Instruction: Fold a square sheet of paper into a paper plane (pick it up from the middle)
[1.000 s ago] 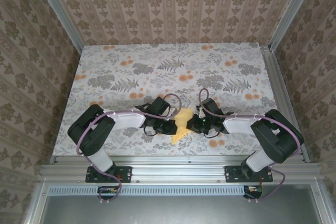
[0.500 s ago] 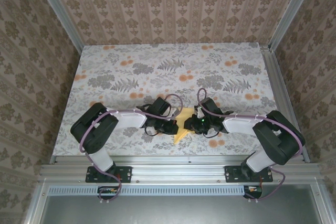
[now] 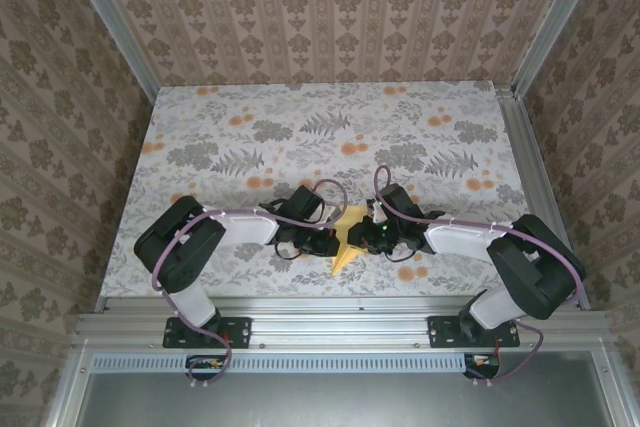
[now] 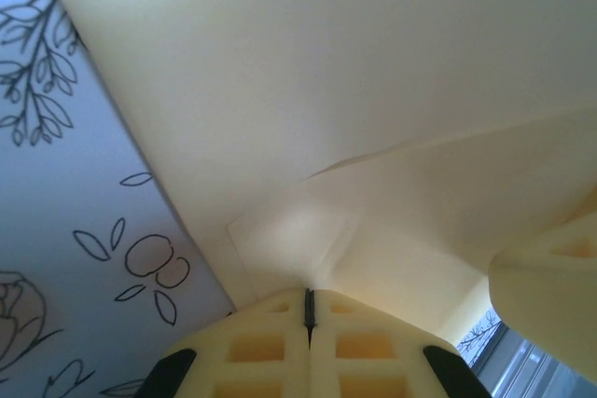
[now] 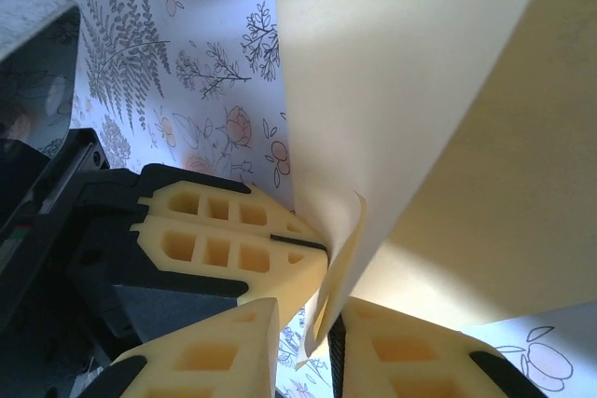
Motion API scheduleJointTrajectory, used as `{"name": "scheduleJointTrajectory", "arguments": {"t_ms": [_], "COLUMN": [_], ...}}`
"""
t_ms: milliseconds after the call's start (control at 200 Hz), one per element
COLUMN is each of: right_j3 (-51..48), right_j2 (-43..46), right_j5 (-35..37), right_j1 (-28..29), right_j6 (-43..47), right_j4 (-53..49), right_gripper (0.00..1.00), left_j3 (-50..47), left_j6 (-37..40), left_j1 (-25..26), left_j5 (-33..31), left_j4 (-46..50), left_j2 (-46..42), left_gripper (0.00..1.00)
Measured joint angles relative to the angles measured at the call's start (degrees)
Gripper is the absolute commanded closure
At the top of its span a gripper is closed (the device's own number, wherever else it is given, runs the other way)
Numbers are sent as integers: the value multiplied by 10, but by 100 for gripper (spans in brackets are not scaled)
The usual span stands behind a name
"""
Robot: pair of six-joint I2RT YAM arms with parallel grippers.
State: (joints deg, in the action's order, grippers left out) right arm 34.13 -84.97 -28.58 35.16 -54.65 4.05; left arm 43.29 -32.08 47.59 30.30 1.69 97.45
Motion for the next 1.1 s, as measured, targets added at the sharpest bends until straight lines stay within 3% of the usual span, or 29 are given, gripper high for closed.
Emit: {"name": "scheduleJointTrajectory", "arguments": {"t_ms": [1100], "right_j3": [50], "right_j2": [-75], "right_j5": [-11], "right_j1": [13], "right_j6": [4], "right_j4": [4], "right_gripper": [82], "left_j3": [-74], "left_j6": [-8], "left_j1": [-31], "left_j5": [21], "left_j4": [-78], "left_j2": [-40], "left_gripper": [100]}}
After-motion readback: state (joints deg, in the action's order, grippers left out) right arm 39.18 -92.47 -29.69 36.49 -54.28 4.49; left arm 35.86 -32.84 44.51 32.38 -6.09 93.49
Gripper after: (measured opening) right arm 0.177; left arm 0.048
